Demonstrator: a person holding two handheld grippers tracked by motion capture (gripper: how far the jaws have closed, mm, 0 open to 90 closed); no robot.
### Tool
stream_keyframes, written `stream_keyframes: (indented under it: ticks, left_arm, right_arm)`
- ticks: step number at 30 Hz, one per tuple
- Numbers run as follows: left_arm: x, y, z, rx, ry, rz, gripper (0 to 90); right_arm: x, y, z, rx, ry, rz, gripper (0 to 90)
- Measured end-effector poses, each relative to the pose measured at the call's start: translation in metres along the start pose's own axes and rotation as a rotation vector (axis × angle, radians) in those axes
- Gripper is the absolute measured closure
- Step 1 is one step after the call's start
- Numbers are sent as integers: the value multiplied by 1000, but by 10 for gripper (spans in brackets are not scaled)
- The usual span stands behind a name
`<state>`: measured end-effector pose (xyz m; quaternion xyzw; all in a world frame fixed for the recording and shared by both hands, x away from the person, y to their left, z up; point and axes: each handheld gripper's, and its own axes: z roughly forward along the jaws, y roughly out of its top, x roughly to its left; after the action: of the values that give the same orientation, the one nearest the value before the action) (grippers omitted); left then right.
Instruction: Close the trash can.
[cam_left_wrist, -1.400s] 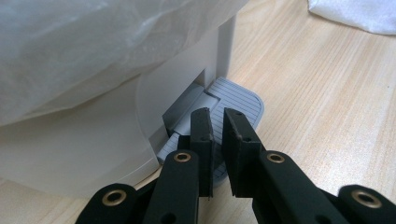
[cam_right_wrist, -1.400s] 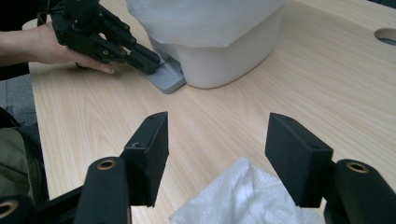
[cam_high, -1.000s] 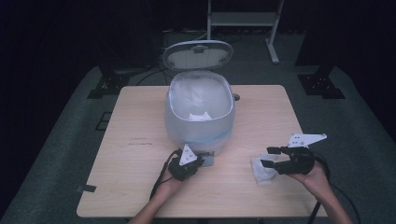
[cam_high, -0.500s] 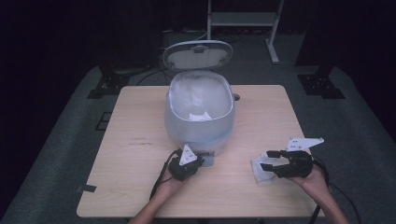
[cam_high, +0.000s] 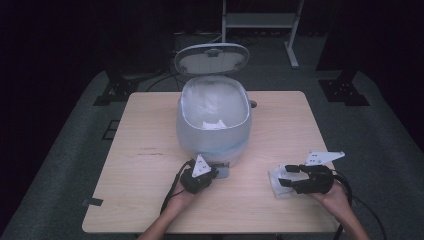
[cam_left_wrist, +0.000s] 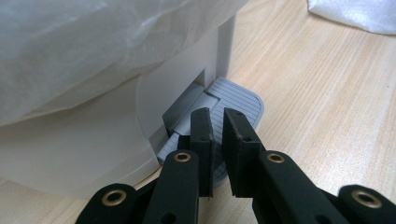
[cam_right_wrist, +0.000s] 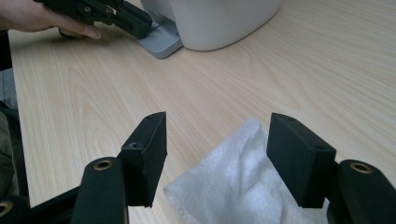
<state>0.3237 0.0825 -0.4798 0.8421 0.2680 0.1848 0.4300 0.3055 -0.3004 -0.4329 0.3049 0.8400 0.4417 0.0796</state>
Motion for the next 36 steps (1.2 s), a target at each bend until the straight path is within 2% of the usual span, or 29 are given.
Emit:
stream_keyframes:
  ticks: [14, 20, 26, 30, 36]
  left_arm:
    - [0, 0, 0, 0, 0, 1, 825]
    - [0, 0, 0, 1, 1, 2, 825]
    - [0, 0, 0, 1, 0, 1, 824]
    - [0, 0, 0, 1, 0, 1, 824]
    - [0, 0, 0, 1, 1, 1, 824]
  right_arm:
    - [2, -18, 12, 66, -21, -8, 372]
    - [-1, -25, 16, 81, -28, 1, 403]
    - [-3, -29, 24, 123, -32, 2, 421]
    - [-3, -30, 27, 137, -28, -1, 461]
    - [-3, -31, 28, 139, -54, -9, 549]
